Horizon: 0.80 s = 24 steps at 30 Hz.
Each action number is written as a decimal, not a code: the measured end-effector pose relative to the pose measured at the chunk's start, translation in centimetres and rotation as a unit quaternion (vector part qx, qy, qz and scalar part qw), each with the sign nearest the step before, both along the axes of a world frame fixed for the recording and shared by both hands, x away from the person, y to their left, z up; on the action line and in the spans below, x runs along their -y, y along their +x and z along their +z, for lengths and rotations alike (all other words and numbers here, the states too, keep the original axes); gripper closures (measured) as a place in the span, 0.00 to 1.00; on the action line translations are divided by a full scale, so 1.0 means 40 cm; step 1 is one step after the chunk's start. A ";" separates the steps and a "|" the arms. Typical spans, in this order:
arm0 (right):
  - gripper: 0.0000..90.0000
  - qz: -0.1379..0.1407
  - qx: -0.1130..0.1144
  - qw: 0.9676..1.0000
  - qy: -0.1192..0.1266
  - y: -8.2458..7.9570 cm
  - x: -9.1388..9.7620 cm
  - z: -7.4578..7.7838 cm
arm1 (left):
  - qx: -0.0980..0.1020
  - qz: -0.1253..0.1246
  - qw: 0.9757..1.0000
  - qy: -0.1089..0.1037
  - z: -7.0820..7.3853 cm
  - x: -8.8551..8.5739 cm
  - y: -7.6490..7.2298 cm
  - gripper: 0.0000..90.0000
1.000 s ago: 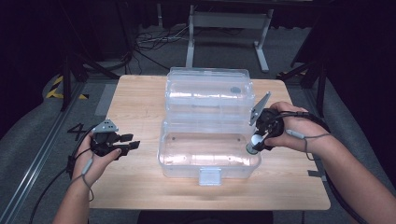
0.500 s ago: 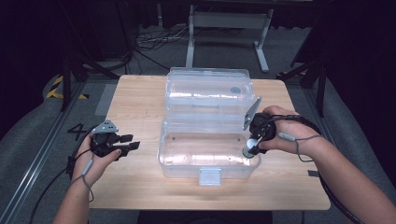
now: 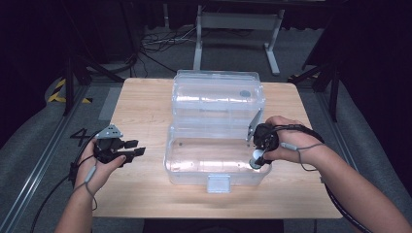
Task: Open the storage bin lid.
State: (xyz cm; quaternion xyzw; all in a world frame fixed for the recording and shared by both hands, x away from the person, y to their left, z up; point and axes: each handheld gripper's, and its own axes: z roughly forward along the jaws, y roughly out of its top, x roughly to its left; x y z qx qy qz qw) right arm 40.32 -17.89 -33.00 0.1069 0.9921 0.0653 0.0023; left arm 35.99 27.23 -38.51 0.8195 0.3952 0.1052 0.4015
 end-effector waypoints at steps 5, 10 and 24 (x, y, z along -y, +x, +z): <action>0.56 0.004 -0.008 1.000 -0.009 0.010 -0.005 -0.028 | -0.003 0.001 1.000 -0.001 -0.001 -0.001 0.000 0.62; 0.56 0.000 -0.016 1.000 -0.023 0.015 -0.009 -0.050 | 0.000 0.000 1.000 0.000 -0.001 -0.002 0.001 0.62; 0.56 0.004 -0.026 0.999 -0.037 0.022 -0.021 -0.100 | -0.002 0.000 1.000 0.000 -0.003 -0.001 0.000 0.62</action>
